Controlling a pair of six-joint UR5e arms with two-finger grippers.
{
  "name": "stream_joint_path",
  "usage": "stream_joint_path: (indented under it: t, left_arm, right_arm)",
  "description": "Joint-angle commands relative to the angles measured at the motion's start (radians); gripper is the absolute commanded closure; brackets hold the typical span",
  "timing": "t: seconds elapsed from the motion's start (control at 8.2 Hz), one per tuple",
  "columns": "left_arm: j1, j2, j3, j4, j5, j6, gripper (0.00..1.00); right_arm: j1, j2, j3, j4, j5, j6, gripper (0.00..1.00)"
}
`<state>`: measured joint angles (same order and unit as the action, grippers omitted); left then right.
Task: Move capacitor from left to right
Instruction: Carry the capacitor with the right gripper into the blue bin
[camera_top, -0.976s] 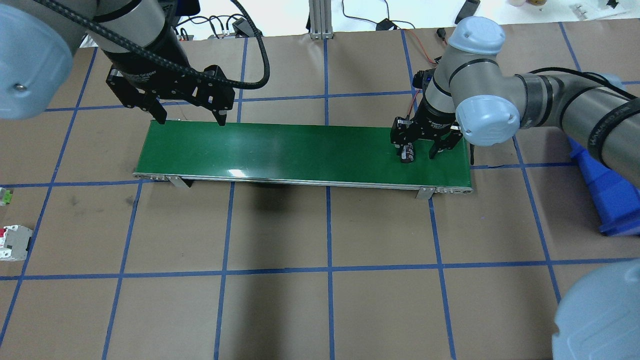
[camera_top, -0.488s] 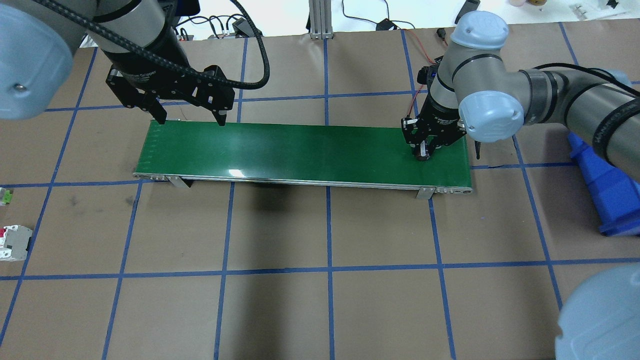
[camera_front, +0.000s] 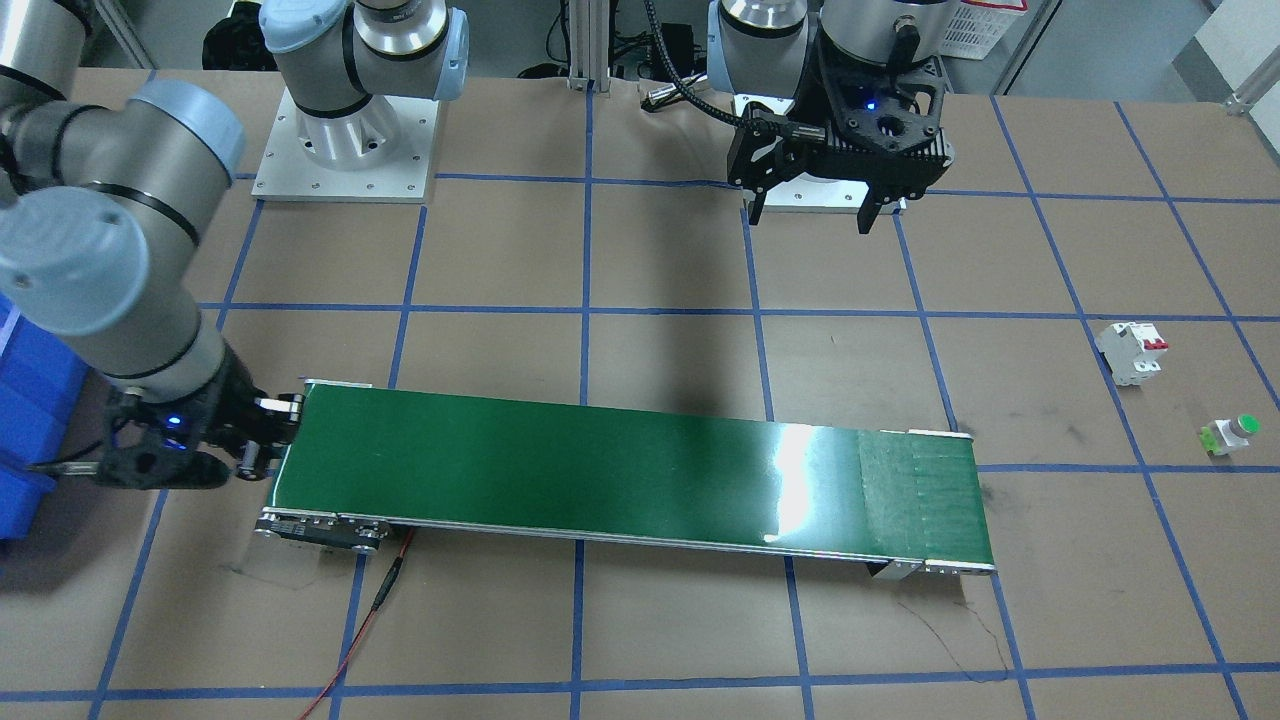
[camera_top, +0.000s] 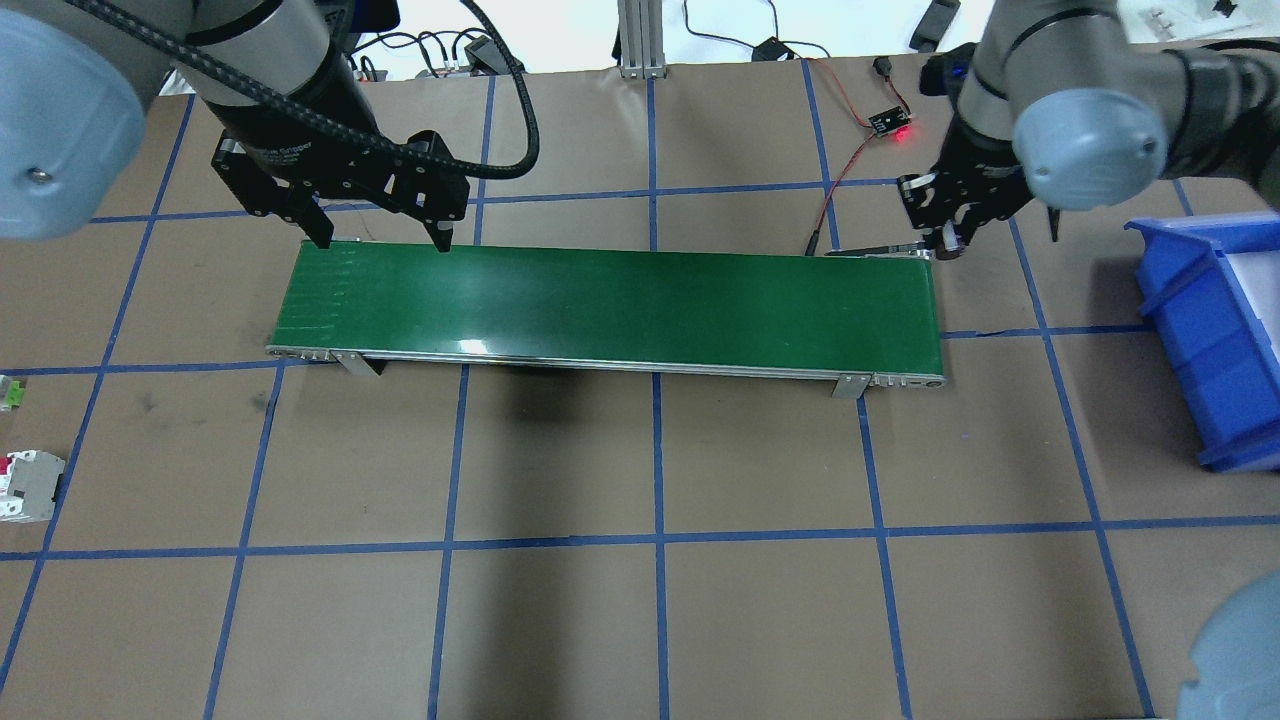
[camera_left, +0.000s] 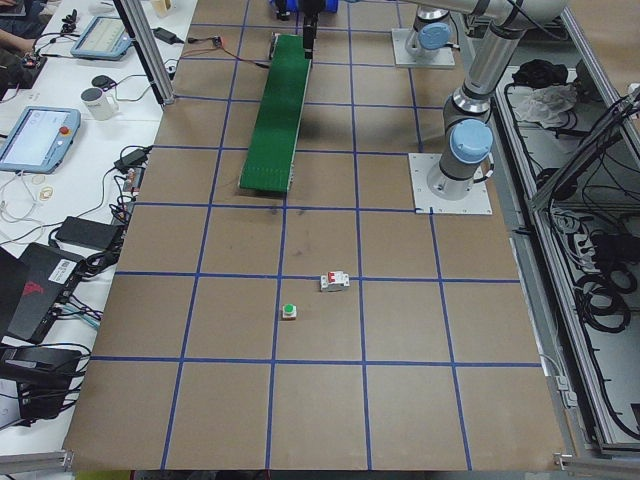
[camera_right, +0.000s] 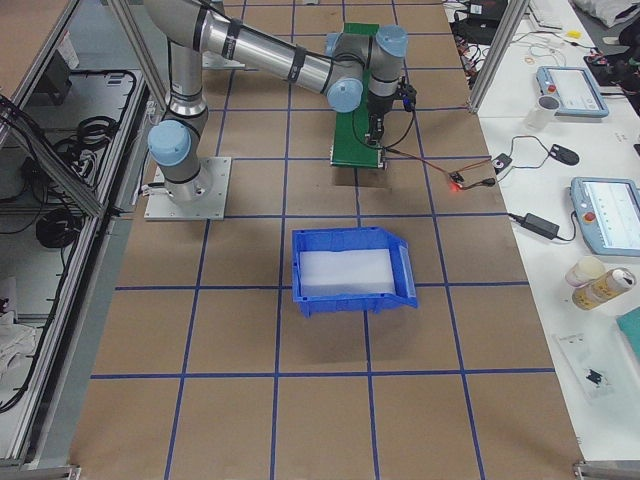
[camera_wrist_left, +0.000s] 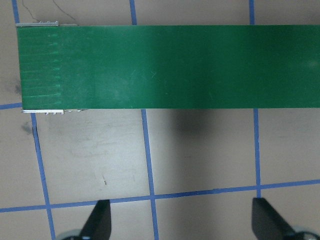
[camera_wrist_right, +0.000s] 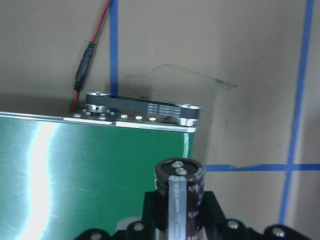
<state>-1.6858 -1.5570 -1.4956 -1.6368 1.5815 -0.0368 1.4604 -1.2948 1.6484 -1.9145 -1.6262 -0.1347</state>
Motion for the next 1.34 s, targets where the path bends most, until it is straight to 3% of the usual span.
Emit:
stream_joint_path:
  t: [0.0, 0.37, 0.61, 0.85, 1.1, 1.22]
  left_arm:
    - [0.0, 0.0, 0.0, 0.0, 0.0, 0.0, 0.0]
    - [0.0, 0.002, 0.0, 0.0, 0.0, 0.0, 0.0]
    - [0.0, 0.002, 0.0, 0.0, 0.0, 0.0, 0.0]
    - [0.0, 0.002, 0.0, 0.0, 0.0, 0.0, 0.0]
    - [0.0, 0.002, 0.0, 0.0, 0.0, 0.0, 0.0]
    - [0.0, 0.002, 0.0, 0.0, 0.0, 0.0, 0.0]
  right_arm:
    - [-0.252, -0.057, -0.041, 0.071, -0.047, -0.419, 1.0]
    - [-0.512, -0.026, -0.082, 0.057, -0.058, -0.91, 1.0]
    - [-0.618, 0.098, -0.07, -0.042, -0.05, -1.076, 1.0]
    - [-0.626, 0.166, -0.052, -0.072, -0.063, -1.089, 1.0]
    - [-0.626, 0.186, -0.004, -0.206, -0.049, -1.14, 0.96]
    - [-0.626, 0.17, -0.007, -0.207, -0.055, -1.161, 0.01]
